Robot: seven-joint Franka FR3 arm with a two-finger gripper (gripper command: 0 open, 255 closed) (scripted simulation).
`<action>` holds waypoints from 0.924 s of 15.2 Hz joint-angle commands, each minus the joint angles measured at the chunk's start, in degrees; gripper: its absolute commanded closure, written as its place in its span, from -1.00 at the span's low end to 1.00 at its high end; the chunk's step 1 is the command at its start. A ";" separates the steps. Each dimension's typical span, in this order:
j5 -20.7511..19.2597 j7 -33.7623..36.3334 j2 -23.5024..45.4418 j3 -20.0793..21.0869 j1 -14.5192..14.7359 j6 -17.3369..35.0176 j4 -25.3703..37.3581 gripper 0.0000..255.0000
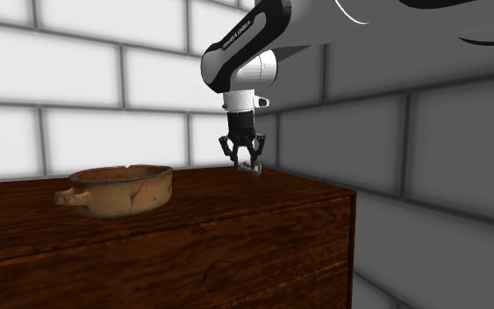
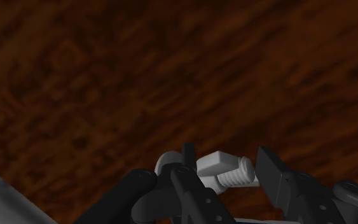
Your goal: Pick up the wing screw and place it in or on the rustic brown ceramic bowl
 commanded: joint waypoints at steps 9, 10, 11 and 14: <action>0.09 -0.96 1.01 0.18 0.25 -7.86 8.89 1.00; 0.07 -1.06 1.20 0.20 0.28 -8.69 9.90 1.00; 0.05 -1.15 1.40 0.22 0.31 -9.52 10.94 1.00; -0.05 -1.42 2.13 0.29 0.43 -12.07 14.22 1.00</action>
